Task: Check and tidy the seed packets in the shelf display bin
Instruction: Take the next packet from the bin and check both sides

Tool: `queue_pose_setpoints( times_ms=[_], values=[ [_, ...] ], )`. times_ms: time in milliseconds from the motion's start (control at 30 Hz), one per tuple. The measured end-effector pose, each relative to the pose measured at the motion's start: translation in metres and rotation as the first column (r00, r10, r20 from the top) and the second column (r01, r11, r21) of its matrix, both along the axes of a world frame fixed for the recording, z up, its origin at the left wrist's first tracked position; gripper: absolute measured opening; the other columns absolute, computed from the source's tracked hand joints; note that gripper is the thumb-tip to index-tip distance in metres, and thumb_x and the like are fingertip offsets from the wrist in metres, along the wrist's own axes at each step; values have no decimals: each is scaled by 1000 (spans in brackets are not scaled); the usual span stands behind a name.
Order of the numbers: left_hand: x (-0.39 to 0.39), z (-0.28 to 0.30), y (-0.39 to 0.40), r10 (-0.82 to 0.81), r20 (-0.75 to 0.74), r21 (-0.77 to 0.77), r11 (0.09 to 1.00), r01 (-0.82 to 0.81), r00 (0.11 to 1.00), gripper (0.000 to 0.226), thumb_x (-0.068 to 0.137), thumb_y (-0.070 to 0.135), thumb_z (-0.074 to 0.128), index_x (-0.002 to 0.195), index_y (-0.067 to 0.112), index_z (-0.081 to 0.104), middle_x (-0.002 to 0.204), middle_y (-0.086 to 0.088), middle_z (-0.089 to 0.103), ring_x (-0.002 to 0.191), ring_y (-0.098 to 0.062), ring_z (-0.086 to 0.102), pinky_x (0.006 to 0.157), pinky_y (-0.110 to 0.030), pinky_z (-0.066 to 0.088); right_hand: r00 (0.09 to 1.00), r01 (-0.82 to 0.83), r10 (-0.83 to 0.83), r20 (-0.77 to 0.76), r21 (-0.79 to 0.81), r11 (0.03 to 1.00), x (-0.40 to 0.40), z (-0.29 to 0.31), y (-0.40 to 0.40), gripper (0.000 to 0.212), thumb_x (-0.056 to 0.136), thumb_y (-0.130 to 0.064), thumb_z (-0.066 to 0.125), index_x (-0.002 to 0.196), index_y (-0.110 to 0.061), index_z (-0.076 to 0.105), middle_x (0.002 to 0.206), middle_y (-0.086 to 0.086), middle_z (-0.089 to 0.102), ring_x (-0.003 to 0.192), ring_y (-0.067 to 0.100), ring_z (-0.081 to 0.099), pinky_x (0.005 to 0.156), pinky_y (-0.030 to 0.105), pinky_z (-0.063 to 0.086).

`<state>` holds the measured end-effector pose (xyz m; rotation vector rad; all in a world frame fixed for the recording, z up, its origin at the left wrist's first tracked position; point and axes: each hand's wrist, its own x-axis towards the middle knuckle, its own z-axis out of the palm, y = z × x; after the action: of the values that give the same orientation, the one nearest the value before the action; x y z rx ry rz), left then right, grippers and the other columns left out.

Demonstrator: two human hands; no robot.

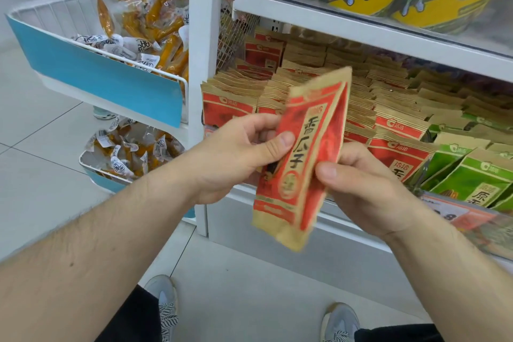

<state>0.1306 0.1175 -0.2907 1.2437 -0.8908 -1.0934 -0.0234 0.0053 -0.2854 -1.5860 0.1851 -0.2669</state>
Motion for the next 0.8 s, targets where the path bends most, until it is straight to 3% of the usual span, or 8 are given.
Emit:
queue_pose_setpoints(
  times_ms=[67,167,300,400,467,600,667,800],
  values=[
    [0,0,-2,116,122,11,993,-119,986,51,73,31,68,120,15,56,97,-9,53,69,-6,62,57,-23,54,997,76,-75,19,-51,996,3,-3,8,87,63,-54,82,77,28,56,95,33,65,92,46,62,88,58,49],
    [-2,5,-1,171,133,-19,985,-170,976,30,81,30,66,105,12,59,91,-7,62,67,-9,64,59,-23,55,965,262,-258,45,-197,945,8,-5,18,67,50,-40,87,60,14,49,86,23,66,82,33,66,84,58,51],
    [-7,5,0,77,-10,-2,997,-77,997,51,77,60,48,102,21,69,98,-4,75,92,-19,72,78,-38,60,855,397,-518,23,-672,625,11,-6,25,62,42,-58,76,45,-13,34,85,-1,52,74,8,53,63,25,42],
    [-4,-2,-1,147,40,-25,989,-146,988,28,83,25,67,110,19,64,102,-2,75,93,-18,73,72,-31,60,845,302,-534,-23,-804,512,10,-5,29,60,39,-69,70,49,-21,34,86,-8,48,74,7,49,60,29,41],
    [1,-4,-1,155,37,-10,988,-154,987,26,86,5,65,109,17,65,101,-2,75,92,-17,73,70,-27,60,819,377,-574,6,-759,530,9,-4,26,55,45,-66,72,64,-24,42,78,-9,54,67,8,50,56,31,42],
    [5,-5,2,-2,13,13,1000,2,1000,39,76,12,65,115,10,64,108,-9,73,98,-24,71,78,-34,60,778,597,-627,23,-335,729,10,7,16,40,78,-39,74,110,-27,54,85,-4,68,70,13,64,62,32,55],
    [4,-6,2,-69,21,27,997,68,997,42,77,14,67,119,8,62,112,-12,72,101,-28,70,84,-41,59,810,572,-586,21,-244,783,10,11,14,17,92,-25,61,99,-10,66,72,-3,69,61,9,62,54,23,50],
    [4,-8,2,-132,18,42,991,131,991,45,79,17,65,122,9,60,116,-15,70,105,-32,68,87,-47,57,832,552,-552,-59,-16,833,8,12,14,28,98,-16,53,81,2,68,68,11,71,57,20,66,50,29,53]
  ],
)
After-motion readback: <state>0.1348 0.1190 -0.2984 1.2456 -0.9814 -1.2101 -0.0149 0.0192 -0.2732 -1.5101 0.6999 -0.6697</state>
